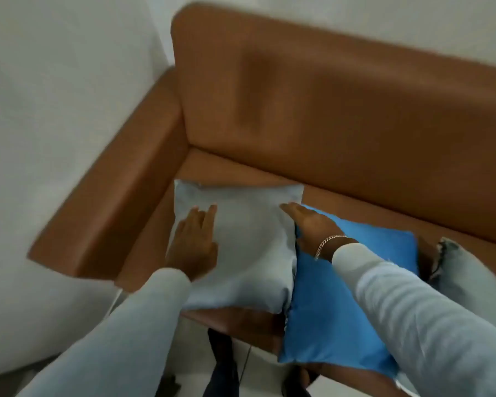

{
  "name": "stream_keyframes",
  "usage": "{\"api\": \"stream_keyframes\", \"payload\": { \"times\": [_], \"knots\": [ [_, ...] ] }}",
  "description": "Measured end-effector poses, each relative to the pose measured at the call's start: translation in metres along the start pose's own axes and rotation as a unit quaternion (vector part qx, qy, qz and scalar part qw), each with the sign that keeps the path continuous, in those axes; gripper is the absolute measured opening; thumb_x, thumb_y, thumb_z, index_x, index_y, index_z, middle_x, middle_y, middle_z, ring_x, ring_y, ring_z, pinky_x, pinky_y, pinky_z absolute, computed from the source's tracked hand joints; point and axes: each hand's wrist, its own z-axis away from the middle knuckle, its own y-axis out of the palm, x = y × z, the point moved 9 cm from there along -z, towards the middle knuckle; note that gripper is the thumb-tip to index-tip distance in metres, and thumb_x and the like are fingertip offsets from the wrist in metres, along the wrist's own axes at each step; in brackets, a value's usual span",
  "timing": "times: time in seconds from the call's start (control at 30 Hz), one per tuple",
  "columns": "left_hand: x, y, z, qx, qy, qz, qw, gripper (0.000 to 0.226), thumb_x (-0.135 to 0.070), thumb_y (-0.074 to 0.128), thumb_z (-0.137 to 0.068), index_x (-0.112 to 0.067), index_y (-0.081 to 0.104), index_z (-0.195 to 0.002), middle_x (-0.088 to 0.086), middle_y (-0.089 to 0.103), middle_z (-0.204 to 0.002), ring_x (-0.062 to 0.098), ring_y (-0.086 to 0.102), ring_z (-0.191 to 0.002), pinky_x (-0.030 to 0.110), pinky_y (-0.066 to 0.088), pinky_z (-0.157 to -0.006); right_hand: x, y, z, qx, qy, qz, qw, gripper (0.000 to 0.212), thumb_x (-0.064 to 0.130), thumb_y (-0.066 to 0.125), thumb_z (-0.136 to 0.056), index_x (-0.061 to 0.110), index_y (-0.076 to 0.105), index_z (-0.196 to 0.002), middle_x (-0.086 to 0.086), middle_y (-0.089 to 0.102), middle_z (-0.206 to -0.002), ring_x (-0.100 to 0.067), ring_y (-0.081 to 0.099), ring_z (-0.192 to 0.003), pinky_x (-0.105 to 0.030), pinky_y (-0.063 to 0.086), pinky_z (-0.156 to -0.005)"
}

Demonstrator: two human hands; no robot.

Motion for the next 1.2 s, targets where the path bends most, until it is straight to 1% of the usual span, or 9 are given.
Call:
{"api": "stream_keyframes", "payload": {
  "times": [0.1,0.2,0.4,0.57,0.67,0.77,0.93,1.07,1.2],
  "knots": [
    [0.029,0.064,0.036,0.013,-0.034,0.011,0.999,0.057,-0.007,0.059,-0.079,0.007,0.050,-0.133,0.032,0.055,-0.130,0.048,0.051,-0.124,0.055,0.046,-0.100,-0.019,0.049,-0.012,0.053,-0.007,0.012,0.998,0.082,0.003,0.057,-0.080,0.024,0.019,-0.149,-0.009,0.019,-0.159,-0.030,0.035,-0.138,-0.035,0.034,-0.108],
    [0.028,0.102,0.062,-0.013,-0.058,0.027,0.998,0.065,-0.005,0.068,-0.076,0.004,0.047,-0.137,0.031,0.048,-0.141,0.049,0.043,-0.132,0.062,0.039,-0.105,-0.026,0.068,-0.025,0.024,-0.045,0.066,0.997,0.088,0.009,0.062,-0.080,0.021,0.011,-0.150,-0.012,0.014,-0.160,-0.032,0.031,-0.140,-0.038,0.036,-0.106],
    [0.014,0.179,0.083,0.028,-0.057,-0.078,0.995,0.113,-0.065,0.059,-0.072,-0.004,0.011,-0.153,0.018,0.005,-0.163,0.037,0.003,-0.150,0.069,0.008,-0.115,-0.040,0.101,-0.059,0.008,-0.002,0.195,0.981,0.117,0.008,0.069,-0.069,0.019,-0.017,-0.147,0.001,-0.007,-0.162,-0.026,0.017,-0.146,-0.044,0.037,-0.095],
    [0.040,0.185,0.045,-0.020,-0.112,-0.074,0.991,0.109,-0.037,0.072,-0.068,-0.006,0.011,-0.152,0.015,0.015,-0.161,0.034,0.012,-0.149,0.070,0.008,-0.113,-0.051,0.099,-0.080,-0.070,-0.023,0.208,0.975,0.102,0.014,0.069,-0.073,0.026,0.003,-0.150,0.005,0.005,-0.162,-0.029,0.038,-0.132,-0.048,0.037,-0.091],
    [0.045,0.159,0.044,-0.093,-0.081,0.003,0.992,0.088,-0.028,0.070,-0.068,-0.009,0.032,-0.145,0.015,0.038,-0.153,0.031,0.030,-0.143,0.067,0.020,-0.111,-0.040,0.080,-0.072,-0.139,-0.094,0.098,0.981,0.070,0.010,0.068,-0.075,0.017,0.043,-0.139,-0.004,0.042,-0.149,-0.033,0.050,-0.125,-0.050,0.041,-0.093],
    [0.060,0.112,0.037,-0.159,-0.060,0.115,0.979,0.064,-0.026,0.065,-0.072,-0.009,0.052,-0.132,0.015,0.057,-0.138,0.032,0.049,-0.130,0.060,0.034,-0.107,-0.027,0.048,-0.058,-0.218,-0.137,-0.031,0.966,0.056,-0.007,0.056,-0.067,0.003,0.061,-0.122,-0.017,0.065,-0.123,-0.035,0.063,-0.111,-0.051,0.050,-0.095],
    [0.080,0.005,0.008,-0.210,0.008,0.110,0.972,0.043,-0.009,0.065,-0.068,0.006,0.067,-0.108,0.026,0.071,-0.104,0.043,0.069,-0.095,0.045,0.043,-0.090,0.004,-0.011,-0.045,-0.290,-0.135,-0.053,0.946,0.044,0.020,0.043,-0.076,0.002,0.066,-0.109,-0.020,0.071,-0.100,-0.039,0.063,-0.097,-0.042,0.049,-0.087],
    [0.097,-0.077,-0.021,-0.266,0.037,0.120,0.956,0.035,-0.011,0.055,-0.076,0.010,0.068,-0.100,0.029,0.072,-0.093,0.030,0.068,-0.091,0.029,0.046,-0.085,0.030,-0.069,-0.042,-0.355,-0.142,-0.075,0.921,0.035,0.025,0.043,-0.082,-0.001,0.065,-0.090,-0.020,0.068,-0.091,-0.039,0.062,-0.090,-0.046,0.050,-0.078],
    [0.102,-0.147,-0.071,-0.342,0.087,0.134,0.926,0.025,-0.011,0.050,-0.079,0.006,0.068,-0.080,0.022,0.068,-0.071,0.028,0.061,-0.068,0.015,0.028,-0.064,0.037,-0.122,-0.048,-0.428,-0.107,-0.112,0.891,0.035,0.035,0.040,-0.088,0.006,0.057,-0.077,-0.009,0.060,-0.068,-0.029,0.057,-0.064,-0.034,0.044,-0.059]
  ]
}}
